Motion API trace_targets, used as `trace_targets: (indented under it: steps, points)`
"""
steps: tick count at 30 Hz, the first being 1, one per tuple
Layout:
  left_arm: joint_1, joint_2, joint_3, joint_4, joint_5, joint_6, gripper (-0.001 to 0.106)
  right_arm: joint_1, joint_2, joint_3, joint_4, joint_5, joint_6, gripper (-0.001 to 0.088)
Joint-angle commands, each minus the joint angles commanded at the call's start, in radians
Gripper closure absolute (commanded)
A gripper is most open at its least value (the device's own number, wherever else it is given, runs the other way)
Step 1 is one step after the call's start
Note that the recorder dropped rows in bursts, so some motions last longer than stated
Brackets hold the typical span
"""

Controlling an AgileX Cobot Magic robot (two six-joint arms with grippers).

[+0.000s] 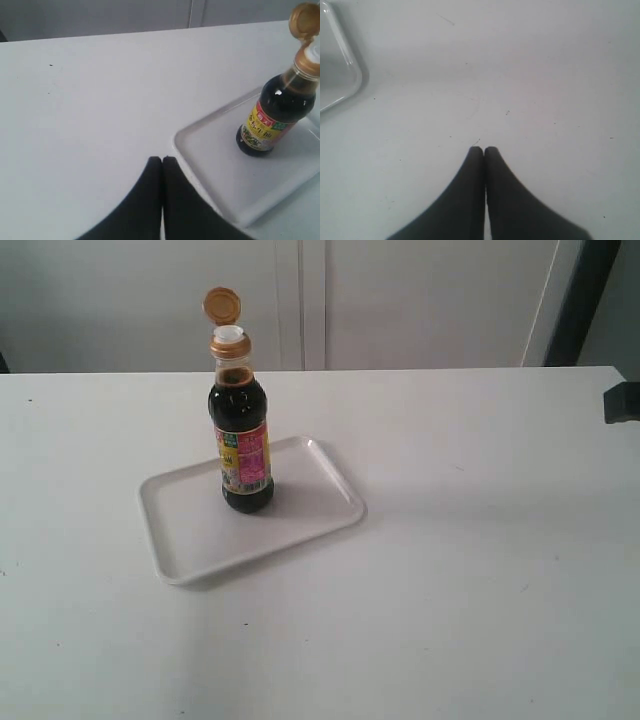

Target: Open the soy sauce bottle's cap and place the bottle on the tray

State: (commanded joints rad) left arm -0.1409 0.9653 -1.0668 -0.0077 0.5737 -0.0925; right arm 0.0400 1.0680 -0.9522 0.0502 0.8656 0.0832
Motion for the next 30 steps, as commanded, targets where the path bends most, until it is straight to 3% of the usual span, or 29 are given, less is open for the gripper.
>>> trace_targets:
  steps: [11,20,30]
  points:
    - [0.000,-0.160,0.207,-0.007,-0.005,0.000,0.105,0.000,0.000,0.000,0.000,0.000,0.000,0.0868]
    - [0.059,-0.392,0.448,-0.007,-0.005,0.000,0.105,0.000,0.000,0.000,0.000,0.000,0.000,0.0868]
    - [0.040,-0.723,0.698,-0.012,-0.034,-0.004,0.105,0.000,0.000,0.000,0.000,0.000,0.000,0.0868]
